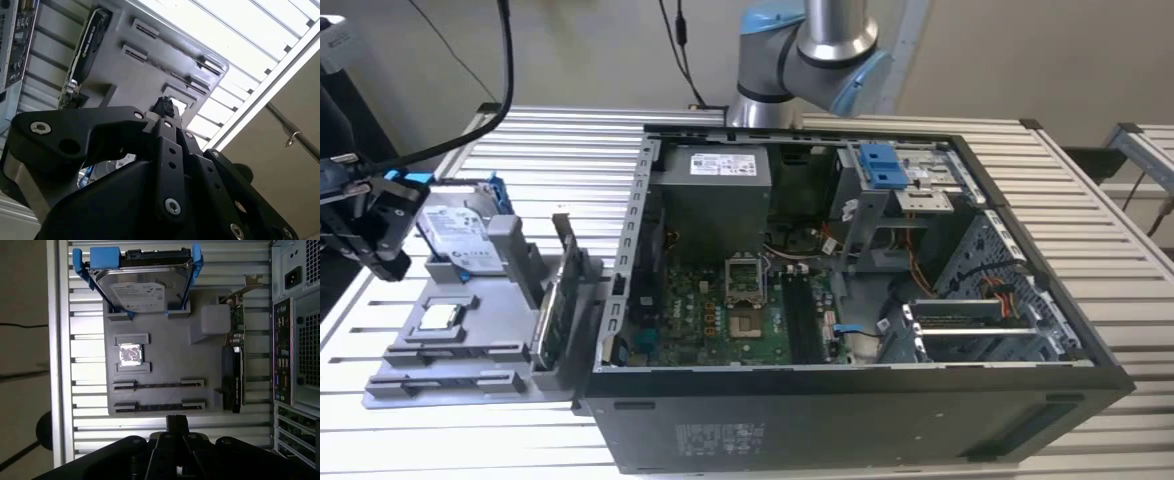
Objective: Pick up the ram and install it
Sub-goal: 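Pick up the ram and move it above insertion slot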
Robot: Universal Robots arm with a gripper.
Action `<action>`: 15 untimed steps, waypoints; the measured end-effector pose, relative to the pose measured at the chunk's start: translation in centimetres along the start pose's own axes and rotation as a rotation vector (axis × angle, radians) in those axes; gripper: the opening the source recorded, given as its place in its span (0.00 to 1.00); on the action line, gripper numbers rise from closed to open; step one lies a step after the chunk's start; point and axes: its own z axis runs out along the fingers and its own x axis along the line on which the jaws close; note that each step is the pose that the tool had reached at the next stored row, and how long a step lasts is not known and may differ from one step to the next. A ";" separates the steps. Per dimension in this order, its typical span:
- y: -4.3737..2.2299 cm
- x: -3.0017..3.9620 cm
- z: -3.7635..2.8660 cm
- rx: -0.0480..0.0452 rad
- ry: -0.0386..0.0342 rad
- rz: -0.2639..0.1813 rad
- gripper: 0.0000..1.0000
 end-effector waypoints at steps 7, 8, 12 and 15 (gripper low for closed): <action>0.00 0.00 0.00 0.0001 0.0027 0.000 0.11; 0.00 0.00 0.00 0.0001 0.0028 -0.002 0.11; 0.00 0.00 0.00 0.0005 0.0040 -0.026 0.11; 0.00 -0.01 0.00 0.0028 0.0051 -0.053 0.11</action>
